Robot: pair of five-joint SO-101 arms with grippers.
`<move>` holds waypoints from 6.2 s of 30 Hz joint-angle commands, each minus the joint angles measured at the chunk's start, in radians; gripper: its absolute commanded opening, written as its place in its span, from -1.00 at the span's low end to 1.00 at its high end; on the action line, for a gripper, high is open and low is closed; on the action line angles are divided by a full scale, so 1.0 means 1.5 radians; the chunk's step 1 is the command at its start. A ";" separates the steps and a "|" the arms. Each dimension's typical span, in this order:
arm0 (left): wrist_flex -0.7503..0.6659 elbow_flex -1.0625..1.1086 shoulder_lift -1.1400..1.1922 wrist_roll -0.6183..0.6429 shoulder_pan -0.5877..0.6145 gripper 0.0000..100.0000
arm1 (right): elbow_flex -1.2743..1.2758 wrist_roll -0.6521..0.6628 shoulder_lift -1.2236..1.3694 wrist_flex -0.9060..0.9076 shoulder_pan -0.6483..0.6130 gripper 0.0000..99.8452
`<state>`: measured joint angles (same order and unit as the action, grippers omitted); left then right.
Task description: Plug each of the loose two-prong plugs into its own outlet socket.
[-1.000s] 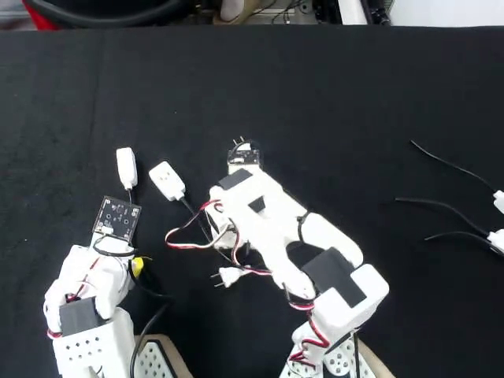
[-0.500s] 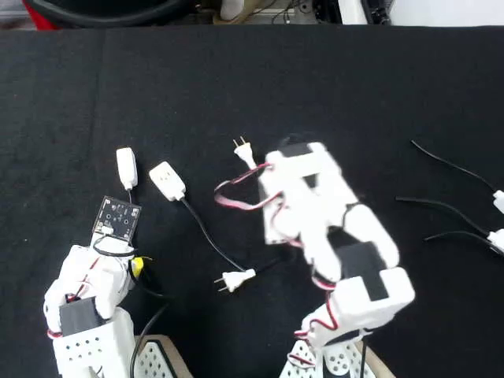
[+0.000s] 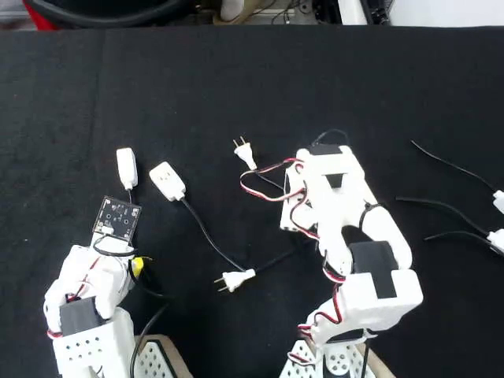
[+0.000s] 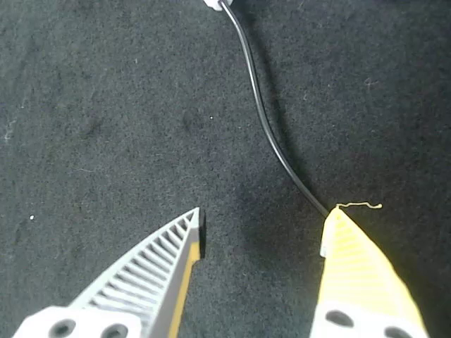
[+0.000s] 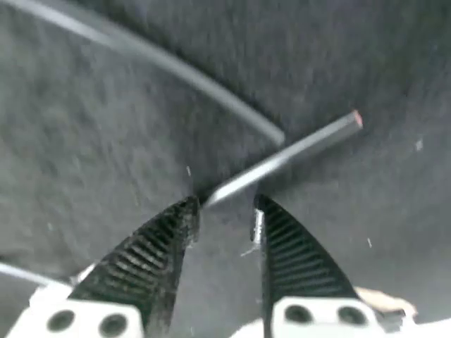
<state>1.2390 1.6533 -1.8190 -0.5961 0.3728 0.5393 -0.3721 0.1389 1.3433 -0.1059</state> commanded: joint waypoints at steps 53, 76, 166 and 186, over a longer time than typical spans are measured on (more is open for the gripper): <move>0.004 -0.001 -0.003 -0.007 -0.009 -0.45 | -0.544 0.157 0.112 0.259 0.011 -0.65; 0.001 0.004 -0.003 -0.007 -0.009 -0.45 | -0.211 0.144 0.155 0.086 -0.070 -0.75; -0.165 -0.185 -0.003 0.359 -0.417 -0.45 | 0.654 0.015 -1.342 -0.367 -0.434 -0.98; -0.224 -0.137 -0.003 0.325 -0.394 -0.45 | 0.563 0.044 -1.091 -0.361 -0.496 -0.98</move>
<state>0.9521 1.4584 -1.8144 -0.1020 -0.2440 1.3878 -0.3429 -1.5766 0.7802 -0.7472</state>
